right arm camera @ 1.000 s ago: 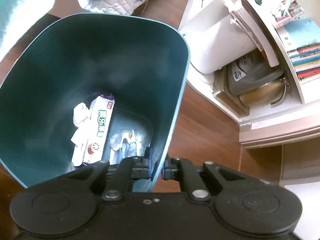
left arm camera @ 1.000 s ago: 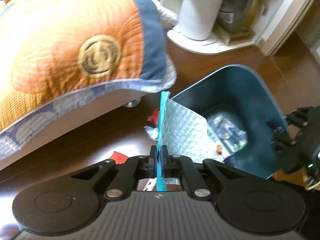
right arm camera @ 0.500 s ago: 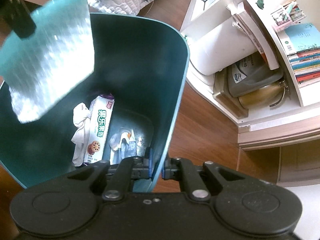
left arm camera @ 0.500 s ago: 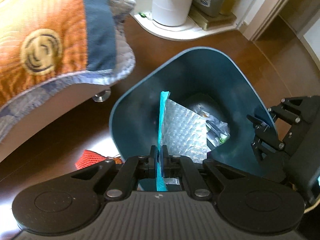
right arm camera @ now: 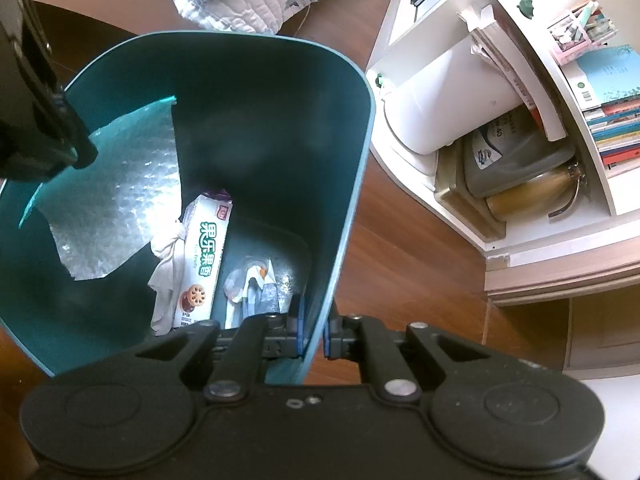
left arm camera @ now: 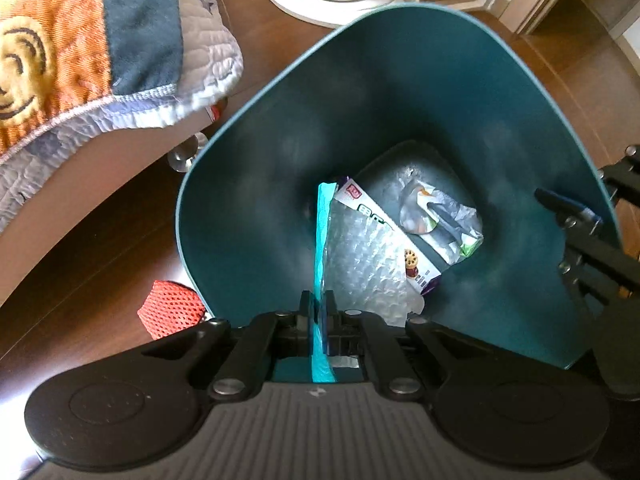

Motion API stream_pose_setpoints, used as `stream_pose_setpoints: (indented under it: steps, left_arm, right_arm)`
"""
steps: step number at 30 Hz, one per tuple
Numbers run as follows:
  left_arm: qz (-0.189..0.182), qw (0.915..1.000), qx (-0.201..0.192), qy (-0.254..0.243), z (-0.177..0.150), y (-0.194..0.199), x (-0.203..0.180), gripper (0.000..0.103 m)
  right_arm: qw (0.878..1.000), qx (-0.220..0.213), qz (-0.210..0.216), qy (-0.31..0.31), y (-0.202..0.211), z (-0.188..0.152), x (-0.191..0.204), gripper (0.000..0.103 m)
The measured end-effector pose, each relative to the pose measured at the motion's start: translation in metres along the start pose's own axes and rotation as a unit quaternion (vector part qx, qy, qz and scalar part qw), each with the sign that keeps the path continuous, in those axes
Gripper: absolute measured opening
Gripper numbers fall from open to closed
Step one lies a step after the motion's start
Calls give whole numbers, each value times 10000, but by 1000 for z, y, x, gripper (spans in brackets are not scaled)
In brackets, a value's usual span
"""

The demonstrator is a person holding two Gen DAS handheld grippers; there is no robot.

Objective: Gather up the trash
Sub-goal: 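Carry the silver foil sheet into the wastebasket with the left tool and release it, then lower the left tool to the pile and grasp the orange foam net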

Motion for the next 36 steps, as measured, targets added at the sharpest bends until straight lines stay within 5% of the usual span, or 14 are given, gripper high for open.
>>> stream_pose_setpoints:
  steps: [14, 17, 19, 20, 36]
  left_arm:
    - [-175, 9998, 24, -122, 1, -6, -8, 10]
    - [-217, 9997, -53, -140, 0, -5, -8, 34]
    - [-197, 9995, -176, -151, 0, 0, -8, 66]
    - [-153, 9994, -259, -179, 0, 3, -7, 69]
    - [27, 9983, -402, -416, -32, 24, 44, 73]
  right_arm:
    - [9999, 51, 58, -88, -3, 0, -6, 8]
    - [9999, 66, 64, -104, -4, 2, -5, 8]
    - [9999, 67, 71, -127, -5, 3, -6, 8]
    - [9998, 68, 76, -141, -5, 3, -6, 8]
    - [9931, 294, 136, -1123, -24, 0, -46, 4]
Point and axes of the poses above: each gripper's, at about its wrist camera, not at the fingertips, and y roughly against the way its jaws point, x to its left, z to its top, the point moved 3 cm from there along -y, roughly the way its jaws point, and after that the axes turned 14 degrees about -y, right-handed, at the moved point
